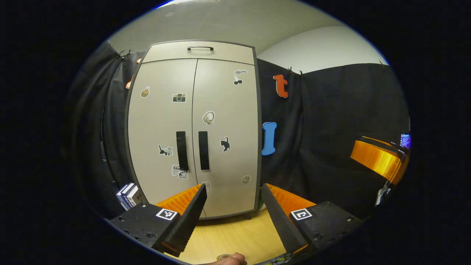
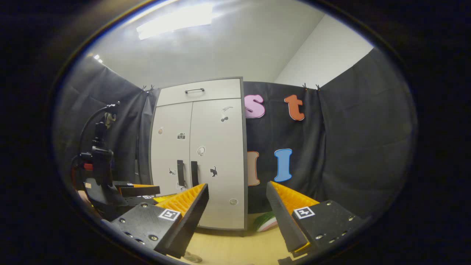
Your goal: Grasp the bottle in the cabinet with the left hand and place it on the coaster, then close the right door with the right hand and the left door with the left hand.
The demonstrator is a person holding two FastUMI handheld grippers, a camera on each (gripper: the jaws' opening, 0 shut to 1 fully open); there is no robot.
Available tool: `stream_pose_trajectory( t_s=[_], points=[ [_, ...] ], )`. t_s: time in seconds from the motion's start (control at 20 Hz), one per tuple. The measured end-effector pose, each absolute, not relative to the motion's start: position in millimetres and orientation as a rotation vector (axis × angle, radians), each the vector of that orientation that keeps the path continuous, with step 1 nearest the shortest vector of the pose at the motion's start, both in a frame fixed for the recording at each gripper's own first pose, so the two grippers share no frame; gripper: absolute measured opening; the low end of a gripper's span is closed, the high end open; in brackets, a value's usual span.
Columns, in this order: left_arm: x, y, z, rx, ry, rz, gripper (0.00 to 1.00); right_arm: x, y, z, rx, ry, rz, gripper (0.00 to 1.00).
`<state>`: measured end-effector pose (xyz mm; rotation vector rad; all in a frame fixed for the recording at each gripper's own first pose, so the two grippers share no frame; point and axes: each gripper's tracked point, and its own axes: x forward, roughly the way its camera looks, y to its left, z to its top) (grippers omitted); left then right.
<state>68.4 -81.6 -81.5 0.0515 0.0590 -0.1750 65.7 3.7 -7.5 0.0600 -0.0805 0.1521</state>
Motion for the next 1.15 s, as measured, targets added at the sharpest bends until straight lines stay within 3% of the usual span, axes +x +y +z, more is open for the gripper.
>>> stream_pose_trajectory(
  t_s=[0.6,1.05,1.15],
  points=[
    [59,-95,-87,0.053,0.032,-0.247,0.96,67,-15,-15,0.06,-0.074,0.073,0.96],
    [48,-99,-89,0.05,0.023,-0.28,0.96,60,-13,-34,0.055,-0.031,0.081,0.93],
    [50,-98,-82,0.044,0.007,-0.269,0.96,62,-14,-31,0.056,-0.033,0.096,0.96]
  ],
)
